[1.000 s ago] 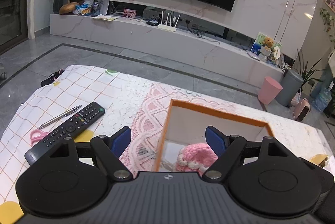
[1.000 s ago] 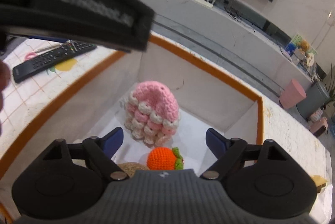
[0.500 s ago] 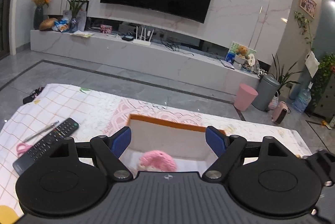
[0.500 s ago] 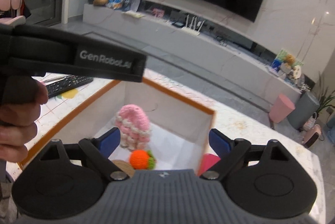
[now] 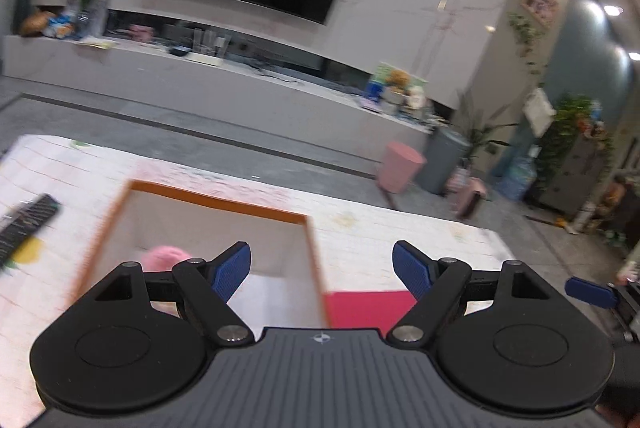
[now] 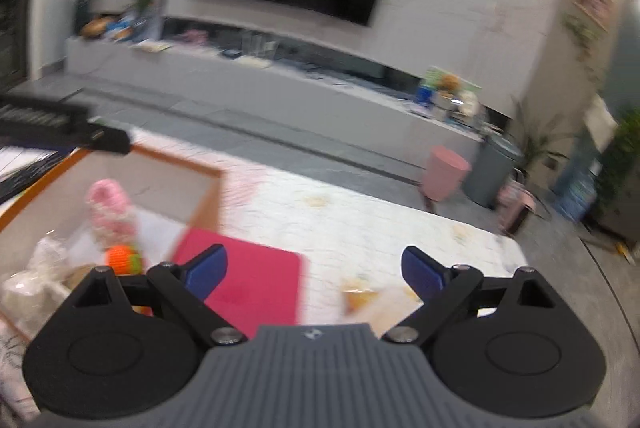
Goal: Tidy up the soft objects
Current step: 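Move both tools back toward the white bags on the table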
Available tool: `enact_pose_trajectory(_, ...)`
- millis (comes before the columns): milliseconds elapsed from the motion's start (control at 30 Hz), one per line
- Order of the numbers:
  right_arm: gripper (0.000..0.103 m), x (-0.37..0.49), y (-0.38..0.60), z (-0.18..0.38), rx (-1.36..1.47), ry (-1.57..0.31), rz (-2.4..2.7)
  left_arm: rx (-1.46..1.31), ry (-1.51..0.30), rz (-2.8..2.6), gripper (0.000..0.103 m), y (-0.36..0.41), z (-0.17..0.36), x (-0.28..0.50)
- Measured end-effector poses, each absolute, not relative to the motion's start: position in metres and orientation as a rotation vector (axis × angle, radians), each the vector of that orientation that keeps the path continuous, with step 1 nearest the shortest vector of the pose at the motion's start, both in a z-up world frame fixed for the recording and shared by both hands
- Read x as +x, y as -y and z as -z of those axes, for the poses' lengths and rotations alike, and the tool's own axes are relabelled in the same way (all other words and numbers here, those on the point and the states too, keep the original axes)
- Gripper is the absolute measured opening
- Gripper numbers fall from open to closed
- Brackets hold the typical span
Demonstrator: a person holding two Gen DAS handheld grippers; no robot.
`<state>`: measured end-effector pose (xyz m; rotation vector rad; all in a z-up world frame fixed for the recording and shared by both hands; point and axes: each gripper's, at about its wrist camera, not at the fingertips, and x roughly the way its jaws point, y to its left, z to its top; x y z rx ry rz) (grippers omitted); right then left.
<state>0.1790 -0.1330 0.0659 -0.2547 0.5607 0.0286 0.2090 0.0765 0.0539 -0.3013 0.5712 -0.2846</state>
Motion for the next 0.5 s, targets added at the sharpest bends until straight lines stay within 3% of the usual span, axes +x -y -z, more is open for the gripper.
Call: enact_pose_trajectory(500,0.092,0.157,0.257,-0.057,-0.019,-0.531,0.203,-0.065,-0.591,0.374,0.095,0.027,-0.033,0.162)
